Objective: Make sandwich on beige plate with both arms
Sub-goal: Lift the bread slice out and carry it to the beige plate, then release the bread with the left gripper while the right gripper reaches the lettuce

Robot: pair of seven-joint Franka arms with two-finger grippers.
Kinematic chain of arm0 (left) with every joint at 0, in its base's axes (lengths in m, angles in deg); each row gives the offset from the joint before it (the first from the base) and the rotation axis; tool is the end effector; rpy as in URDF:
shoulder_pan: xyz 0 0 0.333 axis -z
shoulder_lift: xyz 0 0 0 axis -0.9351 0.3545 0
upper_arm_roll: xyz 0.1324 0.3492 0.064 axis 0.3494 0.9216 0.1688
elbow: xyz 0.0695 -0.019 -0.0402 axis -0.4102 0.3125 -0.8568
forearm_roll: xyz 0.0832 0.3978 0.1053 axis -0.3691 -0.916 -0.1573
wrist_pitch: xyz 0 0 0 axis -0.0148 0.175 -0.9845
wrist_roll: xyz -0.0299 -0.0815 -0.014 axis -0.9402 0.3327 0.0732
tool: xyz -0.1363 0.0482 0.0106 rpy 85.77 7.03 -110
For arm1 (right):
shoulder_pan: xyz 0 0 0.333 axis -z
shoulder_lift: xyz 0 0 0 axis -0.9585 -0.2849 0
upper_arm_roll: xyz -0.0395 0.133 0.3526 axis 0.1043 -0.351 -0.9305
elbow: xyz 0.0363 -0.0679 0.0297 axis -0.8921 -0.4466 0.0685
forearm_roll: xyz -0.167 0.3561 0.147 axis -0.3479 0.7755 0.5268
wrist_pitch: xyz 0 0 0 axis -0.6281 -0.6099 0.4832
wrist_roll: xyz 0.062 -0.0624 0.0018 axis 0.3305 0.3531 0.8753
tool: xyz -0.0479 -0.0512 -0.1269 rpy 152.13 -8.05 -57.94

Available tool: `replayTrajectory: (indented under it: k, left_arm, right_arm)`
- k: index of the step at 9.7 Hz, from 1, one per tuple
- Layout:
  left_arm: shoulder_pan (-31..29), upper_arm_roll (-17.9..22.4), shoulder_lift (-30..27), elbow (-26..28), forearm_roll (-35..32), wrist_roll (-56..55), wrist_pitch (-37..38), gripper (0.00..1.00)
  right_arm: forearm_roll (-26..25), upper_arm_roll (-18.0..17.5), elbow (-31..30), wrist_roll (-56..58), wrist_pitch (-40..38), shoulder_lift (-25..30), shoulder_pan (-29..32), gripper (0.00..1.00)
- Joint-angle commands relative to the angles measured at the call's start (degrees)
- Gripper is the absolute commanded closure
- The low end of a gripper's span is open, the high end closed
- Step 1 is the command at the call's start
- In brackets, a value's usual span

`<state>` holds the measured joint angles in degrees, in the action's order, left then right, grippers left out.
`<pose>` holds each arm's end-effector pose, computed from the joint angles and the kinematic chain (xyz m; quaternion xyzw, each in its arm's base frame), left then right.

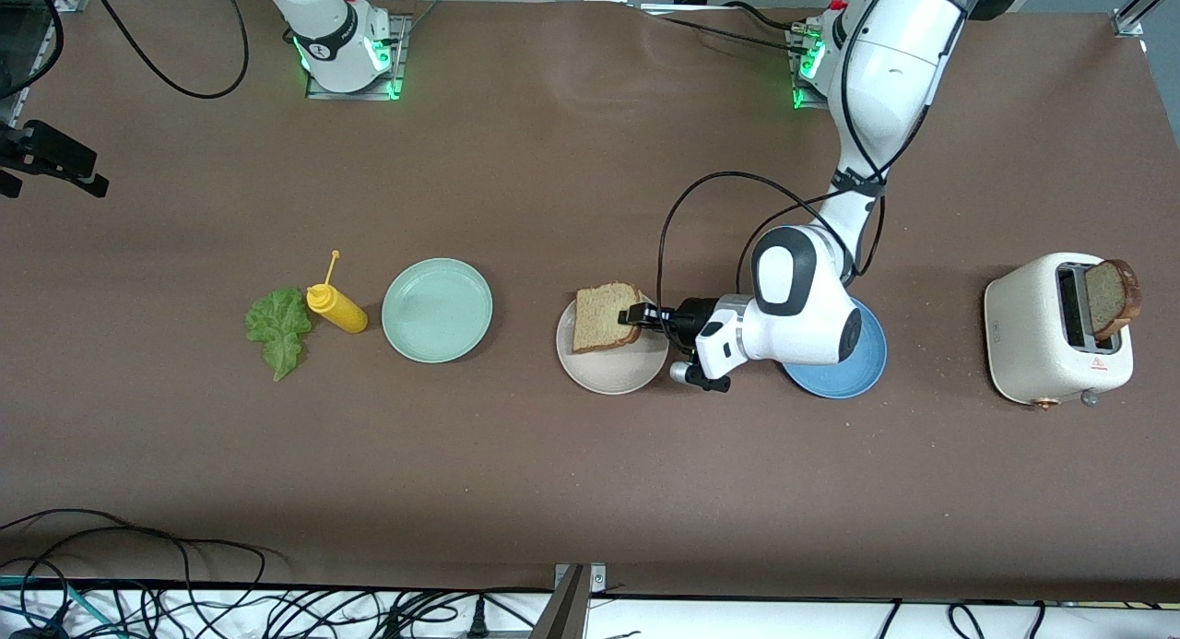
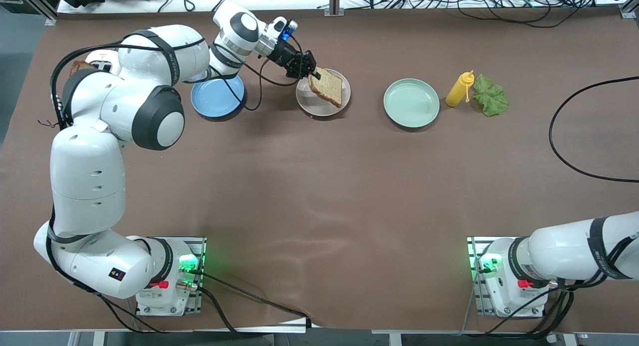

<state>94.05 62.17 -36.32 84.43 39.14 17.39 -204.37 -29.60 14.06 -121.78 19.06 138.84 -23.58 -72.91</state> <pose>0.6798 -0.3833 0.2255 0.8928 -0.0396 -0.1120 0.4345 0.5904 -0.0376 0.6689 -1.0000 -0.0072 -0.0025 0.0025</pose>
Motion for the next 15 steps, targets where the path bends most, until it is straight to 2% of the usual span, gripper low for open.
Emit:
replayTrajectory:
  k: [1, 2, 3, 4, 5, 6, 11, 12, 14, 15]
  left_arm:
    - [0.7, 1.0, 1.3, -1.1, 1.5, 1.5, -0.3, 1.0]
    - [0.3, 1.3, 1.4, -1.2, 1.1, 2.6, -0.3, 0.89]
    - [0.1, 1.4, 1.3, -1.1, -3.4, 7.1, -0.3, 0.64]
    - [0.1, 1.4, 1.3, -1.1, -5.8, 8.0, -0.3, 0.2]
    - [0.0, 1.4, 1.3, -1.1, -5.8, 7.6, -0.3, 0.03]
    - [0.0, 1.4, 1.2, -1.1, -5.9, 7.5, -0.3, 0.0]
    - [-0.5, 3.2, 0.6, -1.3, -6.6, 6.3, -0.3, 0.0]
    - [-0.5, 4.1, 0.3, -1.3, -8.0, 6.2, -0.2, 0.0]
    - [-0.6, 5.0, -1.2, -1.7, -14.4, 3.3, -0.2, 0.0]
    - [-0.6, 5.7, -2.6, -1.7, -19.7, 1.7, 0.1, 0.0]
  right_arm:
    - [0.9, 0.1, 0.1, -0.3, -0.7, 0.5, 0.0, 0.0]
    - [0.9, 0.2, 0.1, 0.2, -0.7, 0.5, 0.0, 0.0]
    - [0.7, 0.3, 0.1, 1.1, -0.1, 0.1, 0.1, 0.0]
    - [0.9, 0.4, 0.2, 1.0, 0.3, -0.1, 0.3, 0.0]
    - [0.7, 0.8, 0.0, 1.0, 1.1, -0.5, 0.5, 0.0]
    - [0.8, 1.5, 0.1, 0.9, 1.3, -1.6, 1.0, 0.0]
    - [-0.2, 0.4, -0.7, 0.8, 0.8, -7.6, -0.4, 0.0]
    - [-0.2, 0.8, -0.7, 1.1, -3.1, -9.4, -0.4, 0.0]
    - [-0.3, 0.8, -0.7, 0.3, -4.8, -9.3, -0.6, 0.0]
    - [-0.6, 0.7, -0.7, 0.3, -4.8, -9.0, -0.7, 0.0]
